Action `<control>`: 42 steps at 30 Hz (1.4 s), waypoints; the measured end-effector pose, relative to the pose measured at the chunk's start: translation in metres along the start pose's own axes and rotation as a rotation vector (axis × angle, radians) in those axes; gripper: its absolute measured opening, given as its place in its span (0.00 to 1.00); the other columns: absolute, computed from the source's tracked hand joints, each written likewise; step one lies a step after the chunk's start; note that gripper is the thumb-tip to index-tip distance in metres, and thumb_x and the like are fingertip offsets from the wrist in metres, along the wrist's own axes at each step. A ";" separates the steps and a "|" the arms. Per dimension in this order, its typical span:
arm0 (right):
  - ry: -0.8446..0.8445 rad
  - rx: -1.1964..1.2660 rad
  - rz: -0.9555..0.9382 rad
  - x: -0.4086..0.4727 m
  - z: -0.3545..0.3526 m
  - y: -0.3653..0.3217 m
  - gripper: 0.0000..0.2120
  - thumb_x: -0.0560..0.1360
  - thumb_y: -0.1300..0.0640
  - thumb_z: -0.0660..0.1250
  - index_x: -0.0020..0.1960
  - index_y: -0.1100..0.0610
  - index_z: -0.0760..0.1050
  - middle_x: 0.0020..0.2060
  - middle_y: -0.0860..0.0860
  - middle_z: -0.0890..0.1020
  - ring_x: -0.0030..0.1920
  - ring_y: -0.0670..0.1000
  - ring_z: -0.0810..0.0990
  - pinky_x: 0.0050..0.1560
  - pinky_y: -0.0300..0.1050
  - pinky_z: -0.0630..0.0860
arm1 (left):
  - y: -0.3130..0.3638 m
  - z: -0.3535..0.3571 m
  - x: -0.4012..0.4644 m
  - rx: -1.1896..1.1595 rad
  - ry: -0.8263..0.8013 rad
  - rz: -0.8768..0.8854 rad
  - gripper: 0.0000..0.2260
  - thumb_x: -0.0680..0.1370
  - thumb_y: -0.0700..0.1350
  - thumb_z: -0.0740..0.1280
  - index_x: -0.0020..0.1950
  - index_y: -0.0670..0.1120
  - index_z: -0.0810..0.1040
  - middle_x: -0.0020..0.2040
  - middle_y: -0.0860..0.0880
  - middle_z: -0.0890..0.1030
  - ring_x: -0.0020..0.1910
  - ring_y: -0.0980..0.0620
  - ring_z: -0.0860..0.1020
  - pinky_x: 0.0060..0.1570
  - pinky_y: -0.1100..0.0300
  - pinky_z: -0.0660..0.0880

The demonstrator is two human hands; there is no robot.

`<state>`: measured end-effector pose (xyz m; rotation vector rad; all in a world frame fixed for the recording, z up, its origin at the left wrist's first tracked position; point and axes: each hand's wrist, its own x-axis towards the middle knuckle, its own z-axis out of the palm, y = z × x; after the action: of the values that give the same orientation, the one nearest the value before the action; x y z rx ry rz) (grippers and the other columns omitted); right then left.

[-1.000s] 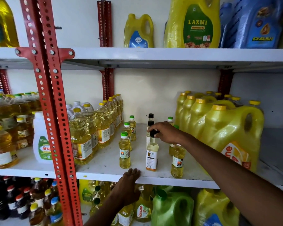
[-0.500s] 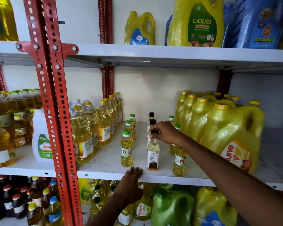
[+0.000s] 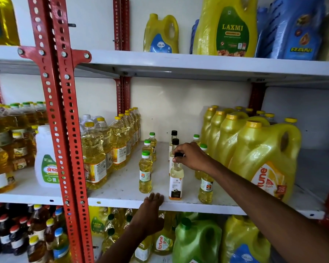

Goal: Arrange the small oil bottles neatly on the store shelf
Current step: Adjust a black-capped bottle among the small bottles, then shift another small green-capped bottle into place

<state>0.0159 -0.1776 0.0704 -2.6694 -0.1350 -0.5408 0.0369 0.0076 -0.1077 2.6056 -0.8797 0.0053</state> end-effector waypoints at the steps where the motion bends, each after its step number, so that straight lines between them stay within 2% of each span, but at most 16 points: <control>1: 0.000 -0.001 -0.001 0.000 0.000 -0.001 0.15 0.70 0.56 0.74 0.56 0.60 0.82 0.52 0.58 0.86 0.54 0.54 0.83 0.52 0.39 0.73 | 0.000 0.000 0.000 0.000 -0.001 -0.002 0.38 0.75 0.46 0.70 0.80 0.49 0.53 0.82 0.49 0.55 0.81 0.47 0.50 0.78 0.52 0.55; 8: 0.010 0.000 0.006 -0.002 0.001 -0.002 0.14 0.70 0.56 0.74 0.54 0.59 0.83 0.51 0.57 0.86 0.53 0.52 0.84 0.51 0.37 0.72 | 0.001 -0.002 0.000 0.023 -0.019 0.001 0.38 0.75 0.45 0.69 0.80 0.49 0.52 0.82 0.49 0.54 0.81 0.47 0.49 0.79 0.52 0.54; 15: 0.011 0.001 0.005 -0.002 0.001 -0.003 0.13 0.70 0.56 0.74 0.54 0.59 0.83 0.50 0.57 0.86 0.51 0.52 0.84 0.51 0.39 0.74 | 0.003 -0.004 -0.001 0.018 -0.022 -0.003 0.38 0.75 0.44 0.69 0.80 0.49 0.53 0.82 0.49 0.54 0.81 0.47 0.49 0.79 0.52 0.55; 21: -0.024 -0.033 0.026 -0.001 0.001 -0.006 0.15 0.71 0.55 0.73 0.57 0.58 0.81 0.54 0.58 0.85 0.55 0.55 0.82 0.54 0.41 0.74 | 0.005 -0.009 -0.005 0.017 -0.009 0.014 0.36 0.77 0.44 0.68 0.80 0.48 0.53 0.82 0.49 0.55 0.81 0.48 0.50 0.79 0.53 0.54; 23: -0.059 -0.051 0.033 0.000 0.001 -0.007 0.17 0.72 0.53 0.73 0.58 0.58 0.80 0.56 0.59 0.84 0.57 0.56 0.81 0.56 0.44 0.75 | 0.004 -0.012 -0.012 0.000 0.038 0.031 0.34 0.77 0.44 0.68 0.80 0.48 0.55 0.82 0.49 0.56 0.81 0.49 0.53 0.79 0.53 0.56; 26: -0.084 -0.076 0.042 0.002 -0.002 -0.009 0.22 0.71 0.48 0.73 0.62 0.56 0.78 0.59 0.60 0.82 0.59 0.57 0.80 0.59 0.48 0.77 | -0.010 -0.018 -0.024 -0.012 0.195 0.045 0.30 0.78 0.48 0.67 0.78 0.50 0.60 0.80 0.50 0.62 0.80 0.51 0.59 0.76 0.52 0.63; 29: 0.042 -0.114 -0.022 0.004 0.001 -0.021 0.25 0.72 0.46 0.71 0.64 0.56 0.76 0.58 0.59 0.83 0.58 0.57 0.81 0.58 0.46 0.77 | -0.041 -0.028 -0.031 0.022 0.316 0.017 0.26 0.80 0.48 0.62 0.78 0.50 0.61 0.79 0.50 0.62 0.80 0.48 0.58 0.77 0.52 0.59; 31: 0.082 -0.121 -0.108 0.011 0.010 -0.037 0.21 0.74 0.49 0.69 0.65 0.54 0.76 0.60 0.57 0.83 0.60 0.57 0.80 0.59 0.46 0.75 | -0.062 -0.036 -0.032 0.071 0.324 -0.026 0.25 0.81 0.47 0.59 0.78 0.47 0.60 0.79 0.47 0.62 0.80 0.44 0.56 0.78 0.50 0.55; 34: -0.060 -0.148 -0.204 0.029 0.032 -0.062 0.20 0.76 0.61 0.66 0.67 0.55 0.74 0.66 0.56 0.78 0.67 0.57 0.74 0.66 0.46 0.70 | -0.085 -0.046 -0.035 0.104 0.234 -0.076 0.24 0.80 0.45 0.58 0.76 0.43 0.65 0.77 0.42 0.67 0.78 0.42 0.62 0.76 0.49 0.59; 37: -0.186 -0.161 -0.154 0.049 0.051 -0.071 0.23 0.74 0.69 0.63 0.68 0.57 0.73 0.69 0.58 0.75 0.69 0.57 0.73 0.68 0.46 0.70 | -0.095 -0.052 -0.039 0.075 0.171 -0.053 0.27 0.74 0.45 0.57 0.73 0.41 0.69 0.73 0.40 0.72 0.73 0.42 0.69 0.72 0.51 0.65; 39: -0.195 -0.136 -0.117 0.058 0.055 -0.071 0.21 0.74 0.71 0.63 0.64 0.57 0.76 0.66 0.58 0.77 0.66 0.57 0.76 0.65 0.44 0.71 | -0.095 -0.055 -0.039 0.081 0.148 -0.052 0.29 0.73 0.47 0.57 0.74 0.41 0.69 0.73 0.42 0.72 0.73 0.43 0.69 0.71 0.53 0.65; 42: -0.170 -0.110 -0.107 0.066 0.055 -0.070 0.15 0.74 0.65 0.68 0.60 0.60 0.80 0.60 0.58 0.82 0.61 0.56 0.79 0.59 0.39 0.71 | -0.095 -0.058 -0.036 0.068 0.137 -0.065 0.27 0.75 0.48 0.63 0.74 0.44 0.68 0.72 0.45 0.72 0.69 0.44 0.71 0.69 0.53 0.68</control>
<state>0.0835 -0.0897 0.0760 -2.8260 -0.3072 -0.3618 0.0701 0.1189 -0.0934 2.6585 -0.7587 0.1969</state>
